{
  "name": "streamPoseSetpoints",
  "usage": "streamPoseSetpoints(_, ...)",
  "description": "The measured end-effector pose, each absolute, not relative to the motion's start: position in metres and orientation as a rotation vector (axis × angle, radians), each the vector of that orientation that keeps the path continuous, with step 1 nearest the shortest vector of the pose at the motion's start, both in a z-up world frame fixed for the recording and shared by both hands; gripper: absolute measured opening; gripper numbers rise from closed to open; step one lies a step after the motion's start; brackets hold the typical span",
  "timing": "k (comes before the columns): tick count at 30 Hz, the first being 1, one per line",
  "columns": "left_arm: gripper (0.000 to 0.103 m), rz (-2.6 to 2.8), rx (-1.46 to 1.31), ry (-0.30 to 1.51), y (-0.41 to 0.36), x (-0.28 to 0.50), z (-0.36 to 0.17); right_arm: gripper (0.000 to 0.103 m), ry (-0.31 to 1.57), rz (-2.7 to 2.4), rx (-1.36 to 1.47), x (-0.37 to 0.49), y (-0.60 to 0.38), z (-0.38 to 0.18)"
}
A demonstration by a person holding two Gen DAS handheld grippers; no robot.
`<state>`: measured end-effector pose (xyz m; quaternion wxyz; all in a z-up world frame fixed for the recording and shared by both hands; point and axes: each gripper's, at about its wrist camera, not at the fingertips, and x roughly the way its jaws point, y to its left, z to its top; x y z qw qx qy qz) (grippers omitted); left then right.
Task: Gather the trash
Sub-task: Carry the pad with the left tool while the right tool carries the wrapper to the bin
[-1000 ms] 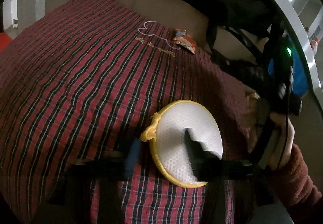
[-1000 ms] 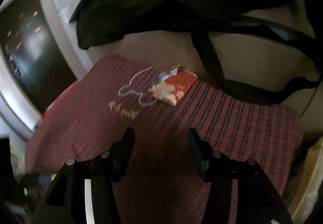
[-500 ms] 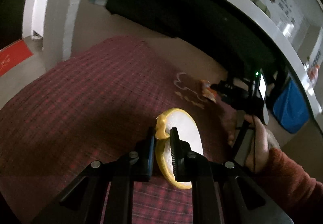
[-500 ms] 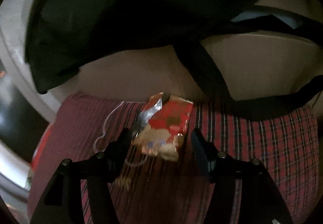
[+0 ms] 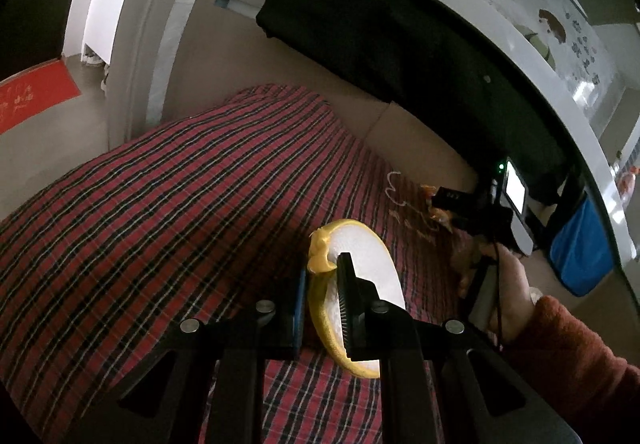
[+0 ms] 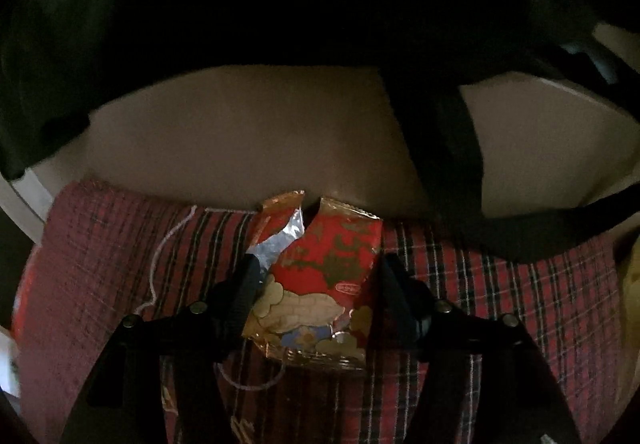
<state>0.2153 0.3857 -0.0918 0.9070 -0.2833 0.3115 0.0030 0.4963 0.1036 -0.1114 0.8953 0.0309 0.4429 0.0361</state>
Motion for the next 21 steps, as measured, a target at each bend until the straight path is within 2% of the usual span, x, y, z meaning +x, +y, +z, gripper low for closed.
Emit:
streamPoseSetpoints(3,0.015,0.011,-0.595,0.641,0.385,0.212,-0.093,0.050,0.931,0.204,-0.009,0.485,0.121,-0.112)
streamPoseSetpoints(6,0.015,0.017,-0.600,0.638,0.384,0.207,-0.091,0.047,0.952,0.336,-0.090,0.460,0.134,-0.111)
streamPoseSetpoints(7,0.015,0.020,-0.601,0.636,0.383,0.205,-0.091,0.043,0.951,0.354,-0.115,0.452,0.135,-0.110)
streamPoseSetpoints(13,0.015,0.023,-0.600,0.624,0.376,0.194,-0.083,0.030,1.046,0.581,-0.057,0.387,0.107,-0.103)
streamPoseSetpoints(21,0.014,0.000,-0.537,0.582,0.348,0.184,-0.058,0.024,0.946,0.644,-0.001,0.327,0.045,-0.073)
